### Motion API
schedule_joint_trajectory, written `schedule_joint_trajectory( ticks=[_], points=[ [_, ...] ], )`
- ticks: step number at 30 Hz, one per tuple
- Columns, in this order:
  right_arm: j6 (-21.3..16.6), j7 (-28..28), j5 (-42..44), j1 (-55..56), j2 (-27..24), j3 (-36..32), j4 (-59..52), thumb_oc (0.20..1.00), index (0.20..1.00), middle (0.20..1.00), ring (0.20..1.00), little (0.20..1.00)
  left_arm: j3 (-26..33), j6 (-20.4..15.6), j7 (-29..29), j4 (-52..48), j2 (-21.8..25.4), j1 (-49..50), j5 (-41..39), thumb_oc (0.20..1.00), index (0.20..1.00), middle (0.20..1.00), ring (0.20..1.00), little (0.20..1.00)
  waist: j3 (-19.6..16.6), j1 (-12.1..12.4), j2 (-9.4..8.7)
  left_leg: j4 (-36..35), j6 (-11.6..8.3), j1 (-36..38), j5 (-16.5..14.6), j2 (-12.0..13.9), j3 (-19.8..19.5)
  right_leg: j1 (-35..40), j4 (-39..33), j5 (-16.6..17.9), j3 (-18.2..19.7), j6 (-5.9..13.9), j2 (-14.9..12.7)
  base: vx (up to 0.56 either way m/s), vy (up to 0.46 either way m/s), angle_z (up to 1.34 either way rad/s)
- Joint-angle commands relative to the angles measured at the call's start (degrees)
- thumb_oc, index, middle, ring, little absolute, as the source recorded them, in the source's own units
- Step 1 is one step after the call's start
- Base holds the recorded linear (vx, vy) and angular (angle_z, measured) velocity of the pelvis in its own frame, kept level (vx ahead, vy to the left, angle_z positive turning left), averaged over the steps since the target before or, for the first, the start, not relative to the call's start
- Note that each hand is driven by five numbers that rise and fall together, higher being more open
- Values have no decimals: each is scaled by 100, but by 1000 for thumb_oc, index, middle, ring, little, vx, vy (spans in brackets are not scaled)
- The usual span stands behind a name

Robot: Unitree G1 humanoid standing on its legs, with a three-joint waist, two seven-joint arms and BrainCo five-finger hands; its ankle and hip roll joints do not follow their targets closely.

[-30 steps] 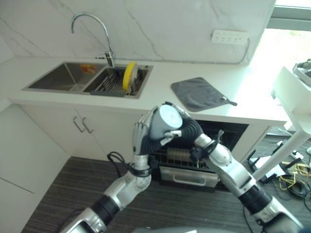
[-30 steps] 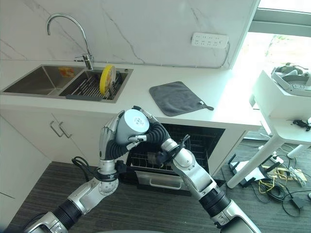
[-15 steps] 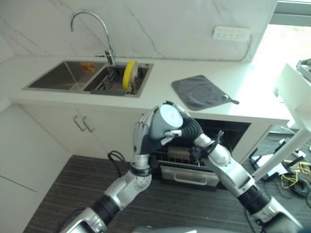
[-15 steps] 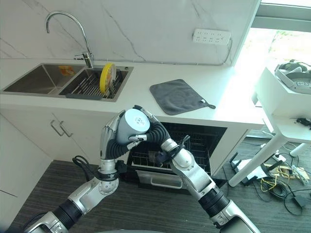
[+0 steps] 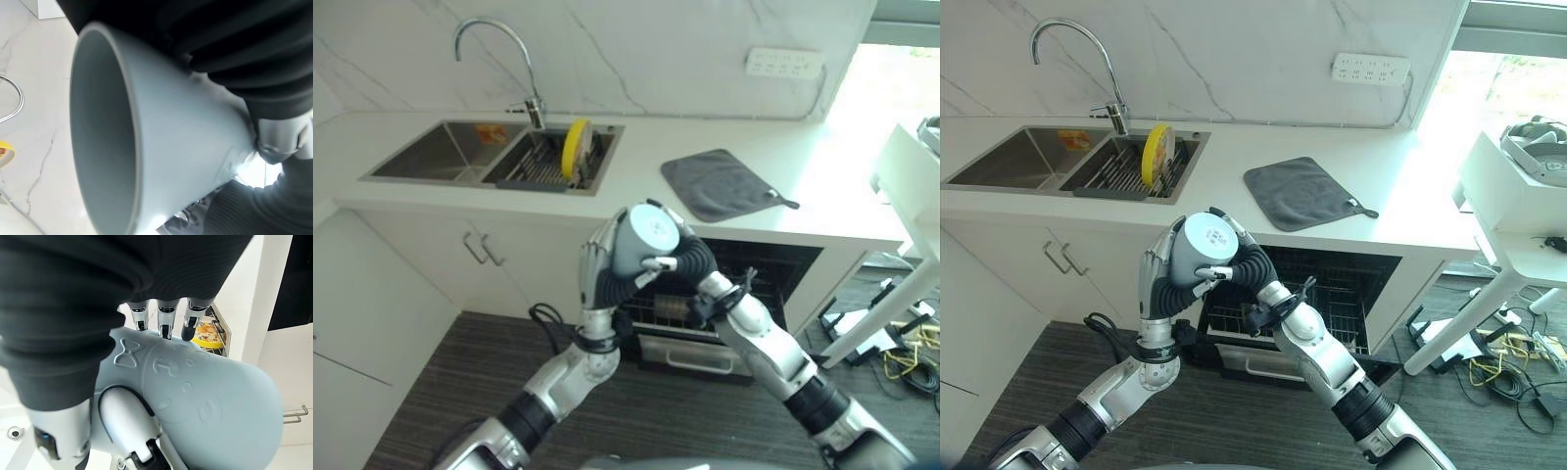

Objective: Place the dishes in the dishwasher.

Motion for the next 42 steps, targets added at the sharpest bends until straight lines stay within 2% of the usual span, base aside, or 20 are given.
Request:
schedule_joint_trajectory(
  ticks=[1,5,10,19,20,21,22,29,40,41,42],
  points=[
    [-409,0,232,-703,537,77,-79,1000,1000,1000,1000,1000,-412,-291,66,-337,-56,-727,82,200,200,200,200,200,60,127,-256,588,76,-111,-779,-19,-31,128,446,-743,-20,-33,-280,0,0,0],
    [-377,-36,128,-747,548,111,-61,1000,1000,1000,1000,1000,-431,-310,122,-317,-64,-739,153,200,200,200,200,200,68,139,-251,599,88,-114,-783,-30,-46,130,449,-741,-27,-43,-287,0,0,0],
    [-464,-62,-128,-802,535,143,-74,1000,1000,1000,1000,1000,-442,-283,-21,-306,-59,-775,120,200,200,200,200,200,71,150,-260,628,93,-132,-785,-27,-48,117,462,-738,-22,-41,-293,0,0,0],
    [-352,-150,-357,-949,467,184,-93,1000,1000,1000,1000,1000,-540,-246,-303,-254,-10,-823,171,200,200,200,200,200,61,157,-259,660,101,-141,-808,-40,-55,113,482,-752,-14,-39,-299,0,0,0],
    [-356,-164,-407,-953,454,185,-111,533,533,533,533,533,-537,-252,-350,-247,-2,-821,180,200,200,200,200,200,58,156,-258,663,102,-143,-810,-42,-56,109,485,-756,-9,-40,-298,0,0,0],
    [-376,-188,-468,-967,442,189,-116,288,288,288,288,288,-547,-243,-378,-238,7,-826,178,200,200,200,200,200,57,155,-256,661,103,-144,-811,-44,-53,109,483,-757,-8,-39,-297,0,0,0],
    [-400,-208,-520,-983,428,184,-119,200,200,200,200,200,-555,-240,-396,-233,13,-828,174,200,200,200,200,200,56,153,-257,662,103,-146,-814,-46,-53,107,484,-759,-5,-38,-297,0,0,0],
    [-510,-262,-952,-1077,377,223,-207,200,200,200,200,200,-618,-251,-527,-245,46,-851,207,200,200,200,200,200,70,154,-238,662,108,-159,-814,-47,-55,82,498,-758,-1,-33,-304,0,0,0],
    [-648,-458,-889,-1147,379,223,-217,200,200,200,200,200,-694,-186,-739,-203,109,-908,264,200,200,200,200,200,71,148,-198,663,81,-170,-791,-12,-22,72,519,-772,-51,-31,-315,0,0,0],
    [-655,-467,-891,-1146,377,221,-221,200,200,200,200,200,-698,-182,-741,-205,112,-909,263,260,260,260,260,260,71,148,-197,665,81,-173,-793,-11,-22,71,519,-773,-53,-32,-316,0,0,0],
    [-669,-489,-889,-1143,371,218,-228,200,200,200,200,200,-705,-170,-749,-204,116,-912,274,498,498,498,498,498,72,147,-197,669,79,-178,-795,-11,-21,70,518,-774,-58,-33,-316,0,0,0]
  ],
)
